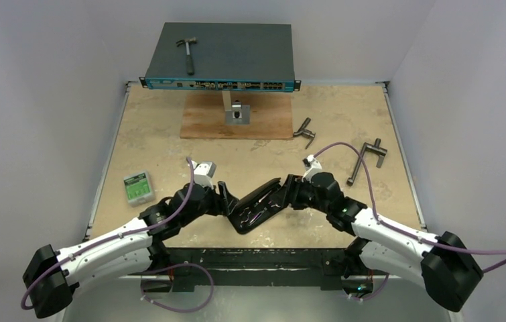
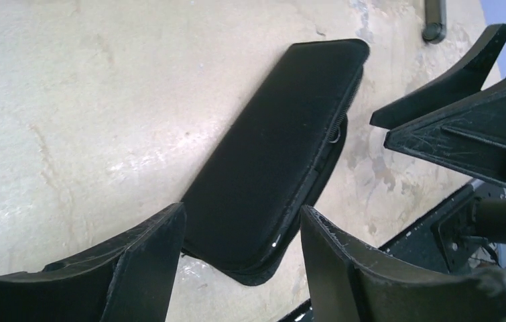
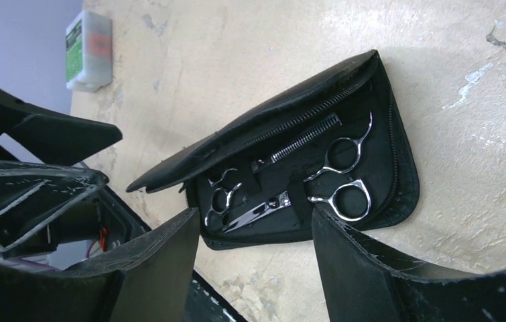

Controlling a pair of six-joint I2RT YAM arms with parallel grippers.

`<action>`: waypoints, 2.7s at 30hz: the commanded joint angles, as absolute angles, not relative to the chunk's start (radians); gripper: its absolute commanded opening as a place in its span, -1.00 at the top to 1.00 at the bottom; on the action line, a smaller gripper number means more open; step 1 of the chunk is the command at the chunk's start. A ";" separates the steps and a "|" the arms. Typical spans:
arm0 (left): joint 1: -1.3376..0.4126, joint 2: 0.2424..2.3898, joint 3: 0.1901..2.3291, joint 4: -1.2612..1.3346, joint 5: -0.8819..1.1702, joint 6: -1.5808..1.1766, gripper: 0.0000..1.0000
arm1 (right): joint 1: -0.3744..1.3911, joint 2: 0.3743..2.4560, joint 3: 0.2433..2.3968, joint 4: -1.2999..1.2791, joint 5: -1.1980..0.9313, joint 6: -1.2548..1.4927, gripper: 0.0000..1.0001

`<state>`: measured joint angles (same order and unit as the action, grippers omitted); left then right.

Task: Sort the hair-cutting tools
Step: Close the hairdressing tool bag at the center of the board.

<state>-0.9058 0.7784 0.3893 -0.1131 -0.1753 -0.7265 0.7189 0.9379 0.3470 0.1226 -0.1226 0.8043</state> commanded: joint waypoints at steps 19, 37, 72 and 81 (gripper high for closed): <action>-0.879 0.541 0.449 -0.418 -0.422 -0.842 -0.23 | 0.668 1.431 0.680 0.302 -0.152 0.785 -0.12; -0.883 0.654 0.408 -0.172 -0.041 -0.697 0.05 | 0.636 1.485 0.739 0.232 -0.106 0.767 0.05; -0.908 1.047 0.566 -0.212 -0.303 -0.730 0.17 | 0.634 1.444 0.720 0.218 -0.114 0.744 0.19; -0.907 1.064 0.567 -0.233 -0.401 -0.770 0.27 | 0.631 1.396 0.680 0.199 -0.044 0.736 0.17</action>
<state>-0.9047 1.0611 0.5312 -0.2424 -0.3424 -0.7498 0.6353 1.4567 0.6991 0.1932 -0.0982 0.7582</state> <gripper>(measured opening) 0.369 0.413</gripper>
